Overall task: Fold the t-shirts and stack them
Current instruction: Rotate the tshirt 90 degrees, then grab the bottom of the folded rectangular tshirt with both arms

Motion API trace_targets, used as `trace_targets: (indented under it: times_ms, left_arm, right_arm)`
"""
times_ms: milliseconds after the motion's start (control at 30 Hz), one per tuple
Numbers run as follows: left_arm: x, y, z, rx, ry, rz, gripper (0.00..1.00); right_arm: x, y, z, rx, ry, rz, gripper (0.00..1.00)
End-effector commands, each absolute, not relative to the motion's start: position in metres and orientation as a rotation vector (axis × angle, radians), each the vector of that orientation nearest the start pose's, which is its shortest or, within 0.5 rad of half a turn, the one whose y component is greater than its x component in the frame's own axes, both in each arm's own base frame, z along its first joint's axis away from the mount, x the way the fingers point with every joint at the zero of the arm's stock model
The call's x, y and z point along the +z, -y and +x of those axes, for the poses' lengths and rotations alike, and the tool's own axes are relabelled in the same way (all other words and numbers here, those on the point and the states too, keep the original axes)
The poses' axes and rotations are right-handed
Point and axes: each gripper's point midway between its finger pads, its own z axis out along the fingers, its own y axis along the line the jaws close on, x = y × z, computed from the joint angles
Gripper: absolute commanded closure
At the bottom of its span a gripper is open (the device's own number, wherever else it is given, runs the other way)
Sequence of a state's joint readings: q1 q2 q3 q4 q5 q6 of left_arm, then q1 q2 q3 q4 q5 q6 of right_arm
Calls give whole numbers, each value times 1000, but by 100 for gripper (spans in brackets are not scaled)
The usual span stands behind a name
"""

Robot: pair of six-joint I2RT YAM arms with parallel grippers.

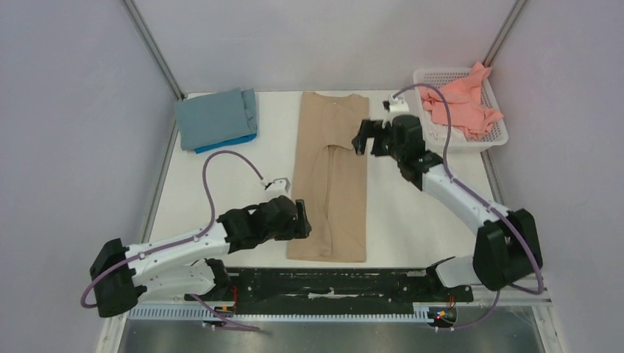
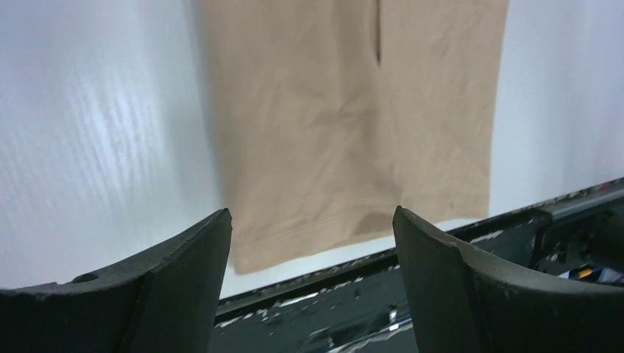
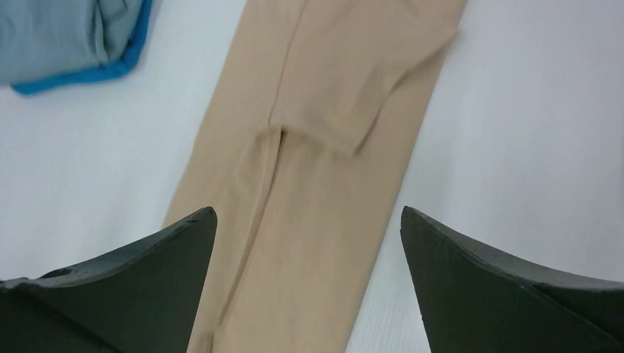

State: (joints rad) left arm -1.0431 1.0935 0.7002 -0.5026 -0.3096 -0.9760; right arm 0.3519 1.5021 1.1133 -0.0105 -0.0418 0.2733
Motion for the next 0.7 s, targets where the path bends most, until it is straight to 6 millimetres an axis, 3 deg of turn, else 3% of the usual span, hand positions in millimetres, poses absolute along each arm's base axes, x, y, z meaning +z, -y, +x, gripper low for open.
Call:
trace_targets:
  times_ms: [0,100,200,467,667]
  left_arm:
    - [79,194,130,-462,-2546,73,14]
    - [76,200,116,-610,-2541,104,14]
    - [64,209,105,-723,-2558,108,14]
    - [33,206,110,-647,-2588,25,28]
    - [19,214,108,-685,-2613,15,44]
  right_arm:
    - [130,-181,341,482,-2145,-88,2]
    - [105,-184,290,595,-2164,-100,2]
    - [87,-179,254,617,-2201,-109,2]
    - [59,-180,189,770,-2313,-239,2]
    - [49,-172,165,767,-2400,-292,2]
